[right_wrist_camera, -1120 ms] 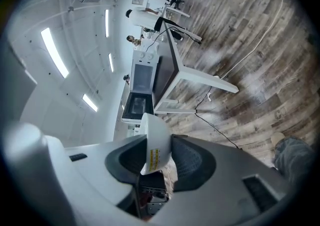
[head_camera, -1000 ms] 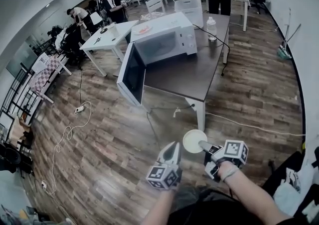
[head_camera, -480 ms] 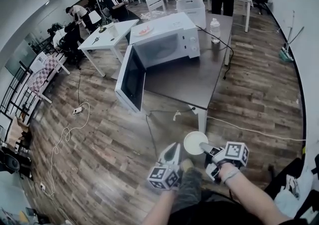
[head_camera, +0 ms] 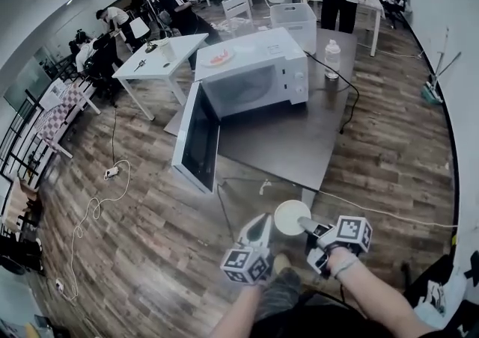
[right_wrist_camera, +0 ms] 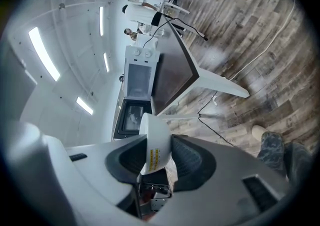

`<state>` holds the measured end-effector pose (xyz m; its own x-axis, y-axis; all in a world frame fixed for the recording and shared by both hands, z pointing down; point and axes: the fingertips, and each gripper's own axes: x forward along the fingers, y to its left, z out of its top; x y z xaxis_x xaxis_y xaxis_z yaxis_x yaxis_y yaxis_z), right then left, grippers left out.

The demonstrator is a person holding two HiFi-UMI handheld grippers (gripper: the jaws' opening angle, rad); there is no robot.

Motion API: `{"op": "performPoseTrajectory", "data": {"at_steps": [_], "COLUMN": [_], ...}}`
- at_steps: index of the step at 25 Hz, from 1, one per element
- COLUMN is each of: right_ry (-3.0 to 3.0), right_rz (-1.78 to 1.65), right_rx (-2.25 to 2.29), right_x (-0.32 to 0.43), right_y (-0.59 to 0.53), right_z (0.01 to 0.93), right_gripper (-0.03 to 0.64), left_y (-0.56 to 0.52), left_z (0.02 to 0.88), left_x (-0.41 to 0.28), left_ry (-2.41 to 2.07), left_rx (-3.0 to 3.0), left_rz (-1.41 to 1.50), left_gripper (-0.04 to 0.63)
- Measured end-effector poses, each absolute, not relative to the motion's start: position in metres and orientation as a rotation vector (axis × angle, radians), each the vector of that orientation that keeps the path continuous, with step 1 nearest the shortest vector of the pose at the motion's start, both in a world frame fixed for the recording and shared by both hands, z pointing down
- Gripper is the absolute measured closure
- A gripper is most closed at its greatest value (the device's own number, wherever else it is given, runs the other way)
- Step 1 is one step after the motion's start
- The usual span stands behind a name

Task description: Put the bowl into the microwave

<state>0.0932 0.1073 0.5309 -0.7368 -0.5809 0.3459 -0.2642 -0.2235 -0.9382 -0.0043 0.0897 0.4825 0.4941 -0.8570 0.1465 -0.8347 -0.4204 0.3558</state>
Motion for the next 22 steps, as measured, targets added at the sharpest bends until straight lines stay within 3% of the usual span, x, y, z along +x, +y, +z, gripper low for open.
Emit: {"op": "performPoseTrajectory", "data": {"at_steps": [22], "right_ry": [1.748], "right_rz": [-2.060], "right_rx": [-1.062], "right_x": [0.041], "right_y": [-0.034], "right_z": [0.543], "right_gripper": [0.482], "left_y": [-0.050], "left_z": [0.497], "left_x": [-0.060], "left_ry": [-1.365], "left_rx": [2.357], "left_rz": [-0.096], "left_gripper": [0.595]}}
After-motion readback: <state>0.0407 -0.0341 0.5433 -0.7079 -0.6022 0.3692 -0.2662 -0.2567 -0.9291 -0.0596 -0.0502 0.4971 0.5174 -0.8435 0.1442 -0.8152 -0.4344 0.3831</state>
